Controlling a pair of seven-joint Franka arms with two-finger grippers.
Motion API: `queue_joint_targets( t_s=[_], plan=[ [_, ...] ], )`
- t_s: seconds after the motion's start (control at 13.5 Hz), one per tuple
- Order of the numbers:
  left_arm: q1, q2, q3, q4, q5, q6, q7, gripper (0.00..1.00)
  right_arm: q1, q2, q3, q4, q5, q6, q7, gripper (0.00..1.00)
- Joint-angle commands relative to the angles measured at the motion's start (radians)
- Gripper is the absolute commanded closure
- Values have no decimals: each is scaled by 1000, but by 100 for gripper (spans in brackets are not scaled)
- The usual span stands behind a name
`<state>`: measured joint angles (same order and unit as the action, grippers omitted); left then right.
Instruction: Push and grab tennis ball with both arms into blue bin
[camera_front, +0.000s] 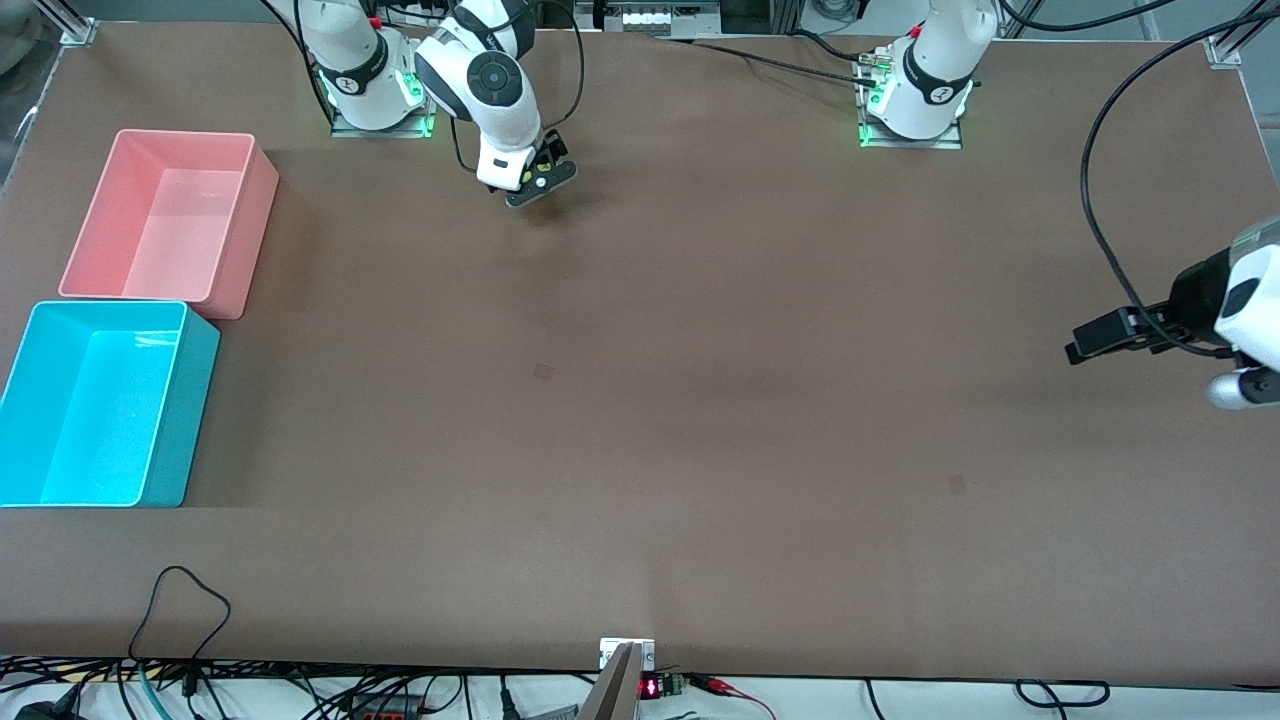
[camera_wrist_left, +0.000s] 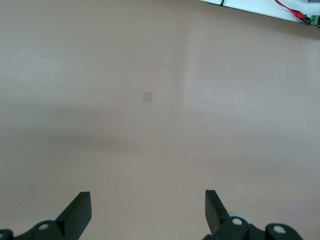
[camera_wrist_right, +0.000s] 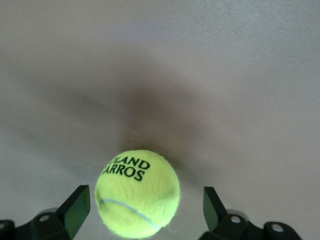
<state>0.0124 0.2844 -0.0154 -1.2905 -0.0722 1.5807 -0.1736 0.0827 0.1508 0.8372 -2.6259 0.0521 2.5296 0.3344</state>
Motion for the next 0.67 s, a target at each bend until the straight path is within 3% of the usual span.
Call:
queue_joint_targets(
  t_s=[0.0, 0.15, 0.45, 0.59],
  plan=[
    [-15, -62, 26, -81, -3, 4, 61, 0, 17, 27, -10, 15, -3, -5, 12, 0],
    [-15, -79, 23, -95, 27, 1, 109, 0, 17, 30, -10, 15, -3, -3, 12, 0],
    [-15, -204, 18, -284, 32, 74, 126, 0, 25, 39, -10, 15, -5, 12, 11, 0],
    [-17, -214, 18, -297, 31, 76, 126, 0, 26, 46, -10, 14, -5, 31, 11, 0]
  ],
)
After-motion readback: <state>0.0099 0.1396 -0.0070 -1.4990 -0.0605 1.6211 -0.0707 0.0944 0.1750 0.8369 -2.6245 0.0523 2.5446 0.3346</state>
